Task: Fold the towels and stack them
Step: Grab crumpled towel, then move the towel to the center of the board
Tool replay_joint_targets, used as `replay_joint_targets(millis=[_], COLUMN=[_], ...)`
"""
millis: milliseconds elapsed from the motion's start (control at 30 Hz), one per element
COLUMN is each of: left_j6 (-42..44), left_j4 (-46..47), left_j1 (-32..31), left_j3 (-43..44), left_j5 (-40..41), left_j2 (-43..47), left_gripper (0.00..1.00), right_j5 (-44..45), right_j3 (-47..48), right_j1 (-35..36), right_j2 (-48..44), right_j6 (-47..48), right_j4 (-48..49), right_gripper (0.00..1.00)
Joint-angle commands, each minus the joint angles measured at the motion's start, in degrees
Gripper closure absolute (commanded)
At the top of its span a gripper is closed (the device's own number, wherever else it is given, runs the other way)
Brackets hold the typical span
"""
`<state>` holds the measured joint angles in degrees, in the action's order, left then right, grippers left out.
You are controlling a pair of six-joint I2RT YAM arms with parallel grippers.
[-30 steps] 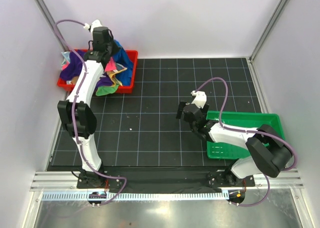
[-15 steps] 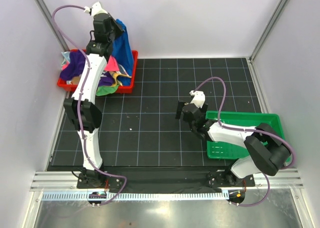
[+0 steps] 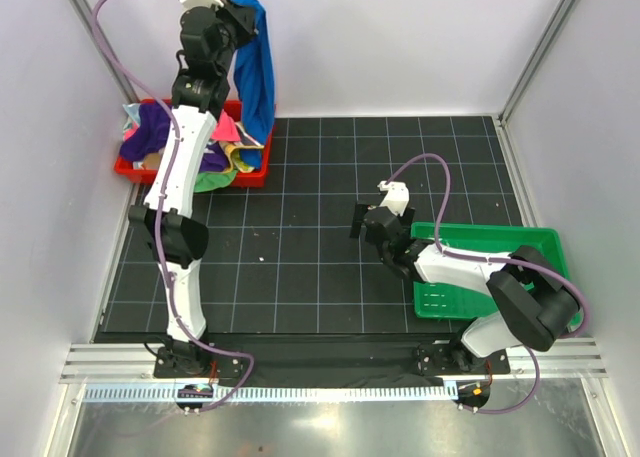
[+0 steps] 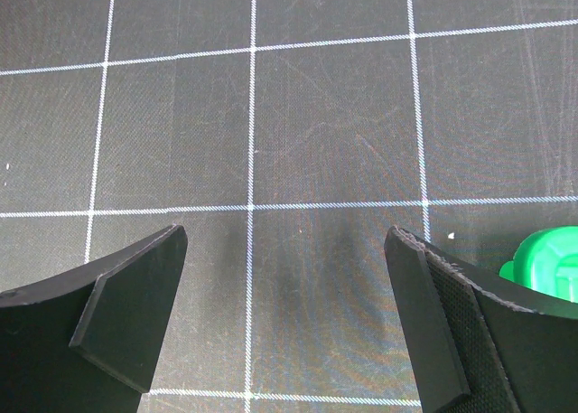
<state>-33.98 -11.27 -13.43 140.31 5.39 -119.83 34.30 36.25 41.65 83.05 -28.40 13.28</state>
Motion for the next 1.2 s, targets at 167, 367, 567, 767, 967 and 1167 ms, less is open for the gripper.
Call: replay_joint_targets(millis=[167,367,567,767,967,1167], left_j6=[0.14,0.84,1.72,1.28,-6.27,-12.16], left_j4=[8.01,7.14,7.05,7.05,10.82,6.8], left_j1=[-3.09,-5.64,-8.89,-13.37,-19.68,-32.16], left_j3=[-2.23,0.4,-3.02,-17.94,-52.2,-84.78], left_j5=[-2.31,-2.84,-2.67,0.93,9.45,23.51], left_j2=[9.61,12.16,16.29,24.46,42.72,62.94], left_gripper=[1.0,1.0,1.0,1.0,1.0,1.0], right_j5=[1.47,1.99,3.31,5.94,10.07,6.22], right_j3=[1.63,1.19,0.75,-0.13,-2.41,0.83], right_j1=[-0.08,-0.08,-0.08,-0.16,-0.08,0.01], right_j2=[-0.78,-1.31,-1.92,-3.77,-9.03,-13.44], right_j6=[0.54,0.37,0.02,-0.86,-3.49,-9.82], right_j4=[2.28,2.37,2.28,1.93,-0.26,-16.06], right_gripper=[0.0,0.0,0.0,0.0,0.0,0.04])
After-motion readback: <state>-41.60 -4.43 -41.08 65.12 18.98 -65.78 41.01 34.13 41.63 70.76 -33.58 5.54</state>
